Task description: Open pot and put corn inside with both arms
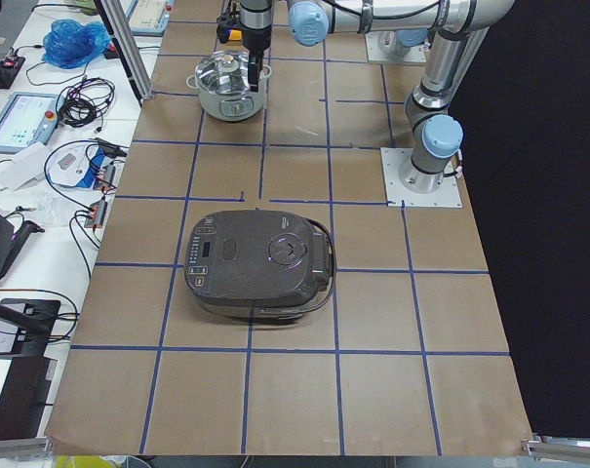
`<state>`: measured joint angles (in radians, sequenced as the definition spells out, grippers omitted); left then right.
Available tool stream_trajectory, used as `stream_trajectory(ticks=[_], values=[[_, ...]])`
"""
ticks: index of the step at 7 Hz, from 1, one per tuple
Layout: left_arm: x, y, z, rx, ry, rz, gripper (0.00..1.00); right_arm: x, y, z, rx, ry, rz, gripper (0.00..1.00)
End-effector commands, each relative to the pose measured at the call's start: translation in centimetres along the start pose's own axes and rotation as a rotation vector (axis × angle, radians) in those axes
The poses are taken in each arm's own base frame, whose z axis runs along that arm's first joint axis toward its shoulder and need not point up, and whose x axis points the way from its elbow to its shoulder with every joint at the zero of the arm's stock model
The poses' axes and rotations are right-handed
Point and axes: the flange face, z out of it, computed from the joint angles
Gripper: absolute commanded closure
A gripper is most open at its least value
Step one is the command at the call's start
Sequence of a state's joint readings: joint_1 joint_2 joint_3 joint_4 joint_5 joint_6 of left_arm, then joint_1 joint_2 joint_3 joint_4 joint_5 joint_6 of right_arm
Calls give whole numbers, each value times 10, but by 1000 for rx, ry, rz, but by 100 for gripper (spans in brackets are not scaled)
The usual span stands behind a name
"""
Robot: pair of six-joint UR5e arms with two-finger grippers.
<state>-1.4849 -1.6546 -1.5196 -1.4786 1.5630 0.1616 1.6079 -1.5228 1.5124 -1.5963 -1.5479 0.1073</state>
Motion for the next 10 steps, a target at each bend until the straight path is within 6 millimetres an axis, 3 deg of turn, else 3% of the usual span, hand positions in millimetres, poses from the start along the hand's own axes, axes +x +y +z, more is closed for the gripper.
stream_trajectory(ticks=[1,3,4,5,7,9,10], values=[[2,-1,3,-8,7,-5,0,0,0,1,-4,0,0,0],[2,-14,3,-5,-1,-2,0,-1,1,1,-1,0,-1,0],[12,-14,2,-1,2,16,0,-1,1,1,-1,0,-1,0],[34,-14,0,3,10,50,0,-1,1,0,1,0,-1,0],[110,-29,11,3,21,44,0,0,0,0,-1,0,0,0],[179,-80,31,9,31,57,0,-1,1,1,-1,0,-1,0],[197,-115,46,18,35,63,0,-1,1,0,-1,0,-1,0]])
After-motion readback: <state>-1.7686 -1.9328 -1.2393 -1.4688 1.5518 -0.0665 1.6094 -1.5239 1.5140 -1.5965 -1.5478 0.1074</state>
